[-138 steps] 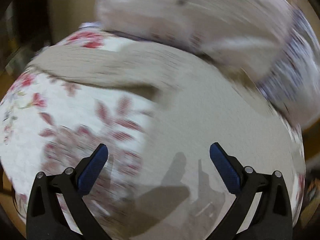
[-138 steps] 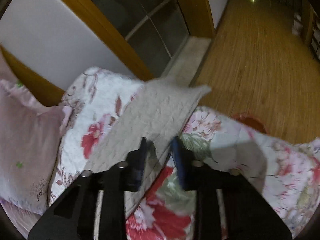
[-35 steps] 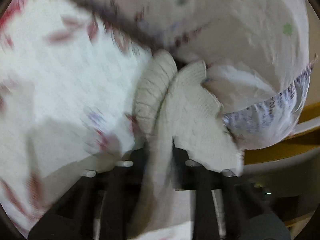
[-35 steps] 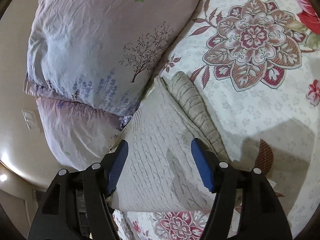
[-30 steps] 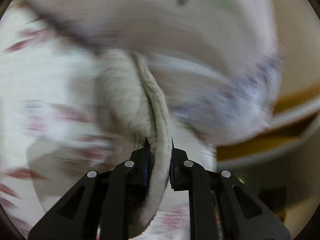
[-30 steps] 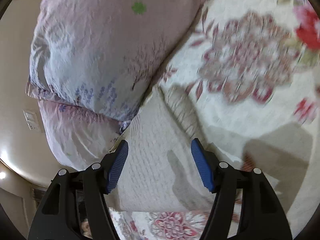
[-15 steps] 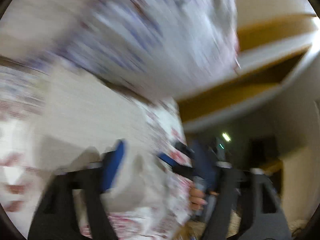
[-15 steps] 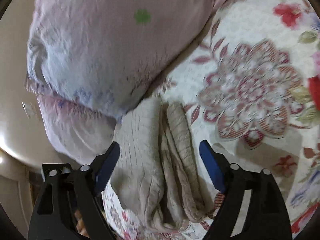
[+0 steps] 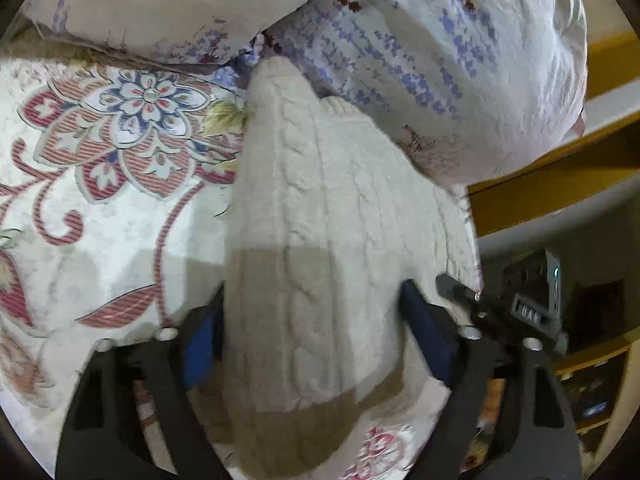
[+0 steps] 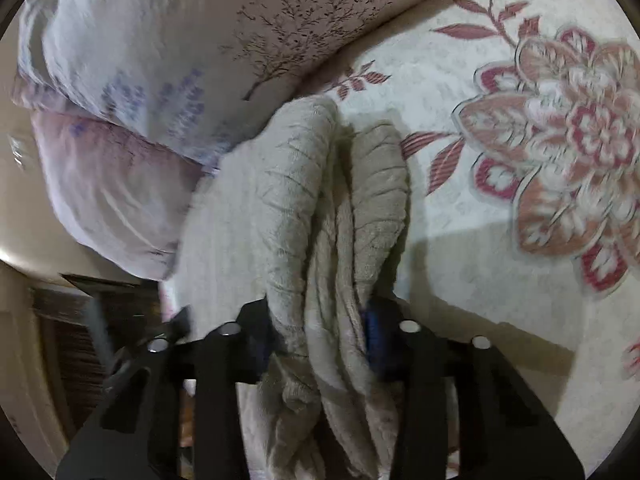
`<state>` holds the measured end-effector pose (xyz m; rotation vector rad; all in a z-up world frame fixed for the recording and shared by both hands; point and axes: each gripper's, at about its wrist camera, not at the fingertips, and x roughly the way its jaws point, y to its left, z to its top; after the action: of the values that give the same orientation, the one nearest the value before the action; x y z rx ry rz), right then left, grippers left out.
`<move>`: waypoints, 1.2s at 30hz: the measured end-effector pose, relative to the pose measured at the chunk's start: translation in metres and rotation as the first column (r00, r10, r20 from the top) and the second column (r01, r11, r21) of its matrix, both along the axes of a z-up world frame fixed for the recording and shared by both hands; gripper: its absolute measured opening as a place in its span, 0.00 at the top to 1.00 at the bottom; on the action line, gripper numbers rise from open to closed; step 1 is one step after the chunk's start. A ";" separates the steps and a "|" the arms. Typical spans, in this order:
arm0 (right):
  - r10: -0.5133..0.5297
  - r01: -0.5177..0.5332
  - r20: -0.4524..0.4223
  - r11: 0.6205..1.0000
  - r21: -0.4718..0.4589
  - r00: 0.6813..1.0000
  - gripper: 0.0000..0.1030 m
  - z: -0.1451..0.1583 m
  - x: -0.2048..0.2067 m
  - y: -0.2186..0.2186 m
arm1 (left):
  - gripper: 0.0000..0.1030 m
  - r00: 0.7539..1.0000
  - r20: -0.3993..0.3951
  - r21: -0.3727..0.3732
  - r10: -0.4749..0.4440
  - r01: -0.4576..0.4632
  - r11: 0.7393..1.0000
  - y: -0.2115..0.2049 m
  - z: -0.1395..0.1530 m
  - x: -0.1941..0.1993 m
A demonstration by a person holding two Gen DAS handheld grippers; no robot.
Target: Fold small clothes
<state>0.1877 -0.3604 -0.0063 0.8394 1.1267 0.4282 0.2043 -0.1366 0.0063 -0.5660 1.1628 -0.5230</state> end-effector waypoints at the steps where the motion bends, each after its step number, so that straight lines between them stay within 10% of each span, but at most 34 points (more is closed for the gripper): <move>1: 0.004 -0.005 0.017 1.000 0.011 1.000 0.67 0.004 -0.003 0.001 | 0.42 1.000 0.011 -0.010 -0.013 0.013 1.000 0.001 0.003 -0.001; 8: 0.173 -0.166 0.086 0.983 -0.077 0.981 0.61 0.028 -0.020 0.060 | 0.51 0.988 0.141 -0.018 0.061 -0.059 0.998 0.087 0.043 -0.054; 11: 0.064 -0.038 0.110 0.975 -0.221 0.992 0.54 0.037 -0.028 0.055 | 0.45 0.981 0.161 0.154 0.104 -0.129 0.980 0.097 0.043 -0.068; 15: -0.026 0.046 0.156 0.991 -0.126 0.987 0.54 0.045 -0.027 0.045 | 0.28 0.965 0.222 0.182 0.142 -0.184 0.966 0.125 0.056 -0.093; 16: 0.013 0.006 0.129 0.990 -0.143 0.992 0.56 0.041 -0.022 0.055 | 0.25 0.959 0.244 0.193 0.141 -0.191 0.962 0.131 0.060 -0.102; 17: 0.089 -0.071 0.094 0.980 -0.183 0.992 0.89 0.034 -0.016 0.075 | 0.21 0.953 0.268 0.210 0.138 -0.198 0.957 0.131 0.064 -0.107; 23: -0.156 0.166 0.057 0.943 -0.289 0.986 0.94 0.029 -0.005 0.042 | 0.04 0.945 0.314 0.312 0.092 -0.194 0.930 0.127 0.071 -0.139; 31: -0.051 0.118 0.260 0.962 -0.246 0.964 0.59 0.084 -0.069 0.050 | 0.02 0.969 0.247 0.416 0.017 -0.122 0.901 0.119 0.039 -0.168; 36: 0.023 0.091 0.277 0.916 -0.391 0.960 0.59 0.079 -0.112 0.089 | 0.02 0.979 0.206 0.421 0.000 -0.089 0.903 0.118 0.029 -0.175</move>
<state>0.0758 -0.2710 0.0723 0.4203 0.8936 0.2603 0.0293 -0.0186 0.0350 -0.1525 1.0264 -0.2618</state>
